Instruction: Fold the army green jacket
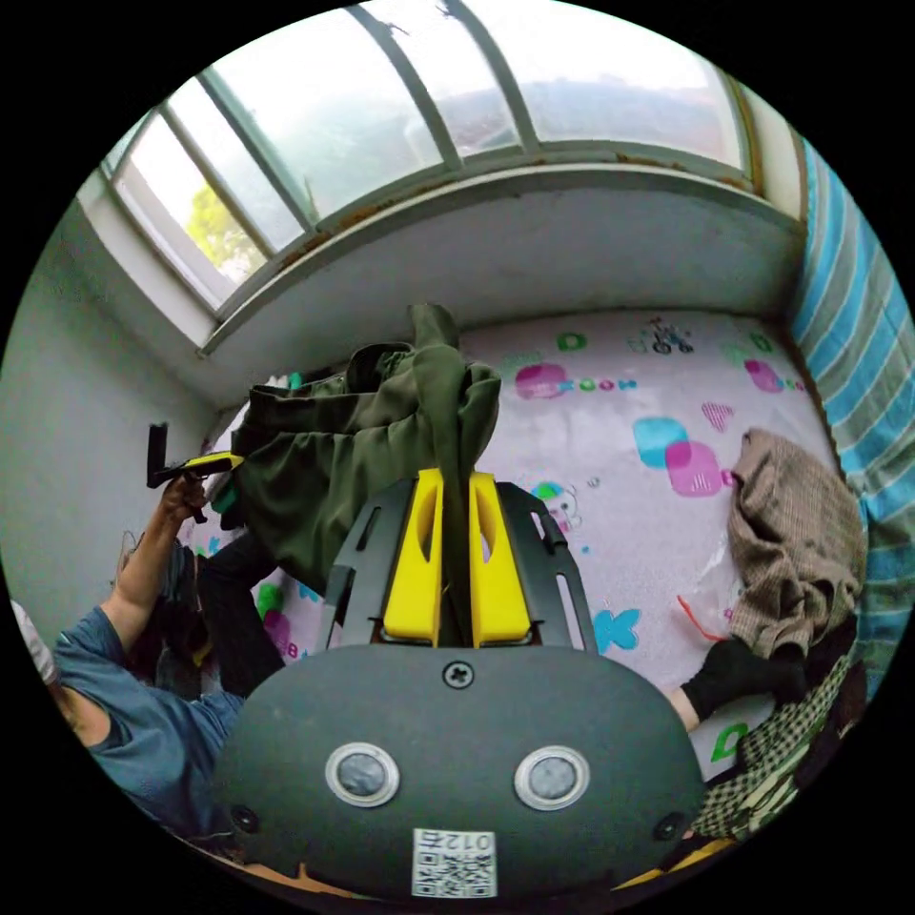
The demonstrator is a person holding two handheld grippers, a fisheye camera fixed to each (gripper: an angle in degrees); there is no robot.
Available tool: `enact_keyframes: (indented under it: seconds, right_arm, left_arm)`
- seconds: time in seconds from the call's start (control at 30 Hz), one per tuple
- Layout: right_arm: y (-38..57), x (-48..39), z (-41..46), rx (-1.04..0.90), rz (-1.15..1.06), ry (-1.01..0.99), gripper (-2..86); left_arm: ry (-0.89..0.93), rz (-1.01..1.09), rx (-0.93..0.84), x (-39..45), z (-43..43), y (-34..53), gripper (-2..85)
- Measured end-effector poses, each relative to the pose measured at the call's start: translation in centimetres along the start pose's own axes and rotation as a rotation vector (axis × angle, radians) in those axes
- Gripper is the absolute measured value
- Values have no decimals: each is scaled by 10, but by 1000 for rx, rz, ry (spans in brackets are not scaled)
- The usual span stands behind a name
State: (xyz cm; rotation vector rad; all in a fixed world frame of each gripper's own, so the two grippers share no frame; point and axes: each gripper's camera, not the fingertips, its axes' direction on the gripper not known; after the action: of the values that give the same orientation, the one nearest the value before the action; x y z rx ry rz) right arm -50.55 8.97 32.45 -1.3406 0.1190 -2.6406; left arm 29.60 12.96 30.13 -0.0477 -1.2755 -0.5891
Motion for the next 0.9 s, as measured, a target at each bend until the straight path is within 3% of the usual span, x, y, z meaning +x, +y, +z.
enact_keyframes:
  seconds: [0.23, 0.53, 0.9]
  right_arm:
    - [-81, -156, -17, 47, -181, -22, 43]
    - [-201, -365, 25, 48, -430, -90, 44]
    - [-320, -518, 131, -91, -596, -220, 46]
  left_arm:
    - [-148, -46, 135, -24, -182, 71, 20]
    - [-353, -296, 279, -98, -390, 190, 20]
    - [-469, -562, 283, -168, -486, 261, 24]
